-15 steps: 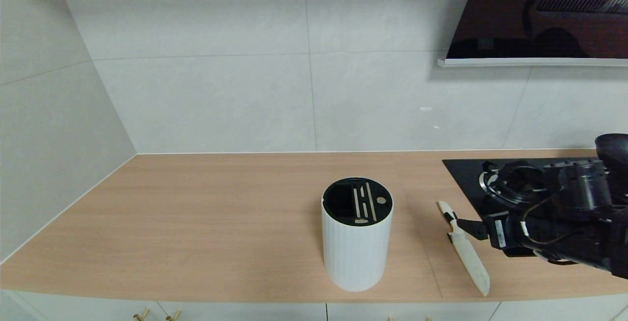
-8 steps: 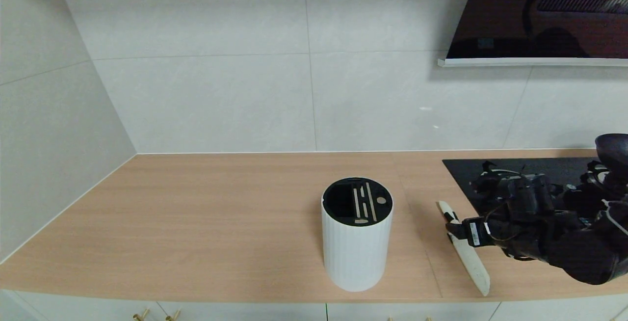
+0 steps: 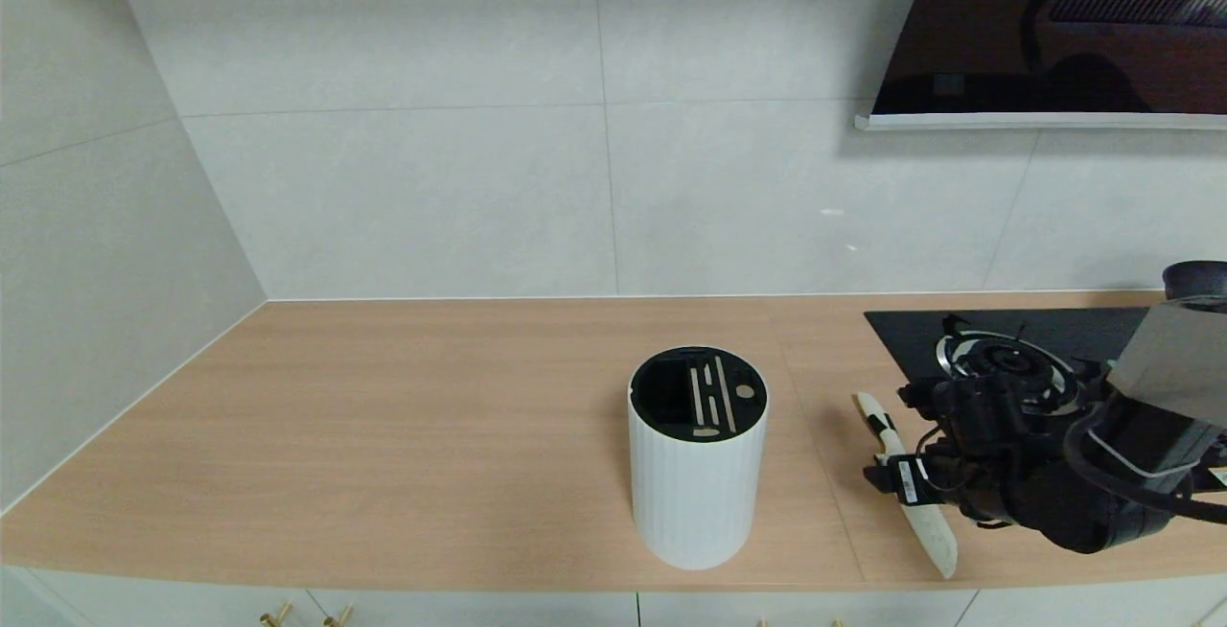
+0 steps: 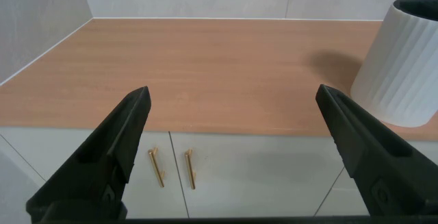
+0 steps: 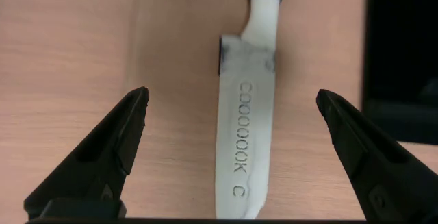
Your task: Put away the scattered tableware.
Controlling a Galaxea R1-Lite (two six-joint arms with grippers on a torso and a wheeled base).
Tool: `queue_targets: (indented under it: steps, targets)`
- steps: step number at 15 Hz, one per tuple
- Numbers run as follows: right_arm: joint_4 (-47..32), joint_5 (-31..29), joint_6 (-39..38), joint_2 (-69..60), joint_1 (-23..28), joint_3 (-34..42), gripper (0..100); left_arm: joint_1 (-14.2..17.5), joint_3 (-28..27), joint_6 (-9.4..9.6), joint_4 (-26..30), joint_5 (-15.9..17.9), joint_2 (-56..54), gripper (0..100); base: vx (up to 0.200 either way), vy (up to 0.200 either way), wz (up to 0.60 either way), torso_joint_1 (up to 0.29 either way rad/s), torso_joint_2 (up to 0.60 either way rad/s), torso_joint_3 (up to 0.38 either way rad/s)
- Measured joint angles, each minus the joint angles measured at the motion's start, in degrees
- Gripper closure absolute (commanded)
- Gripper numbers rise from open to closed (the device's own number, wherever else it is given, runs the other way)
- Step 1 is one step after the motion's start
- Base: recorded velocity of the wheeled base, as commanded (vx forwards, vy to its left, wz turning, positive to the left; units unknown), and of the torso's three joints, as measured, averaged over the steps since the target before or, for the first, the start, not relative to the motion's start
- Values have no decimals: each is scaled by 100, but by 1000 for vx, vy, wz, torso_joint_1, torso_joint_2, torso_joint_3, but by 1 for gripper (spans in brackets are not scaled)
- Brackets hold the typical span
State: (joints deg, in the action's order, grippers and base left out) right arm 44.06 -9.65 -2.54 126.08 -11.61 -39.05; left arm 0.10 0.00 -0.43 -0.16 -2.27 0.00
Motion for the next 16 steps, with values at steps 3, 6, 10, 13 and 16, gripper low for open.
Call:
queue_targets:
  steps: [3,6,10,13,16]
  targets:
    - [439,-123,-140,333,4,-74,0,-2,0,0,2,2,0,0,0,0,0,0,0,0]
    - [466,-112,-167,549,9,-188,0,-2,-5,-1,2,4,0,0,0,0,0,0,0,0]
    - [469,-112,-246,728,59,-336,0,-2,-2,0,2,4,0,0,0,0,0,0,0,0]
    - [479,-123,-362,808,63,-423,0,-2,-2,-4,2,2,0,0,0,0,0,0,0,0]
    - [474,-129,-364,848,69,-475,0,-2,0,0,5,4,0,0,0,0,0,0,0,0]
